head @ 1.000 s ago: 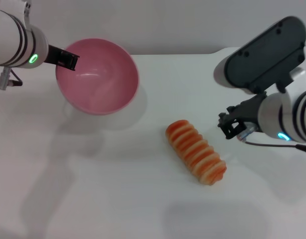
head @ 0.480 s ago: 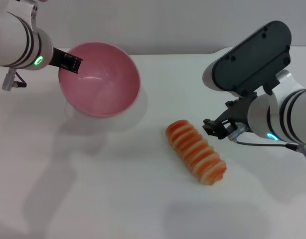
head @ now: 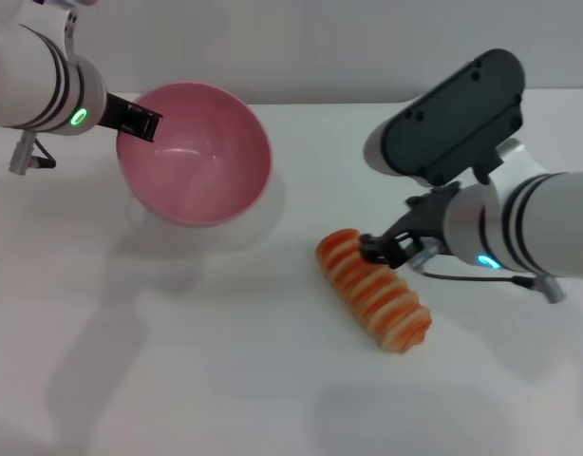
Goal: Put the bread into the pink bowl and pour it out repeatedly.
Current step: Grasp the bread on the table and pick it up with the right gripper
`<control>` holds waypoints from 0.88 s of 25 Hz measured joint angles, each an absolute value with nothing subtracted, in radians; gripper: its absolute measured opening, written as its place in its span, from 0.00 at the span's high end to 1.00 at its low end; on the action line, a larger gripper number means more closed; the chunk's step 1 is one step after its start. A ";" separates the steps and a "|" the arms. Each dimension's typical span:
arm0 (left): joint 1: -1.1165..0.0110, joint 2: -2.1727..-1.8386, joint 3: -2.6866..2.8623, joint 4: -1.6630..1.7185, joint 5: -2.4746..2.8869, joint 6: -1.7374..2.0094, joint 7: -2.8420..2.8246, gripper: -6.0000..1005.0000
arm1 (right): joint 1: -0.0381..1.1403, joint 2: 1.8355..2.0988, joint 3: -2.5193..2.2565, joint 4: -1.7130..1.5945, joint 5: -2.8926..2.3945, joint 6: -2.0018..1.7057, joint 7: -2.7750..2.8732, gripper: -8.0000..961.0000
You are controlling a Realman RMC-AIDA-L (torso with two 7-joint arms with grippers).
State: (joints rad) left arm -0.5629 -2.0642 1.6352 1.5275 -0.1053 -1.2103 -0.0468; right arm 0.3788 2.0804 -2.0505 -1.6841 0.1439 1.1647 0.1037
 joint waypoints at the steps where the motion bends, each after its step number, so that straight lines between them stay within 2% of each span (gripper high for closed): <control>1: -0.563 -2.065 1.636 1.526 -0.106 -1.210 -0.047 0.95 | 0.387 2.079 -2.051 -1.673 0.167 1.152 0.104 0.25; 22: -0.566 -2.063 1.637 1.512 -0.109 -1.204 -0.046 0.95 | 0.494 2.082 -2.079 -1.443 0.268 1.076 0.115 0.28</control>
State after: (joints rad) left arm -0.5657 -2.0628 1.6365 1.5116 -0.1090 -1.2036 -0.0462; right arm 0.4941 2.0817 -2.0785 -1.4434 0.2685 1.0762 0.1155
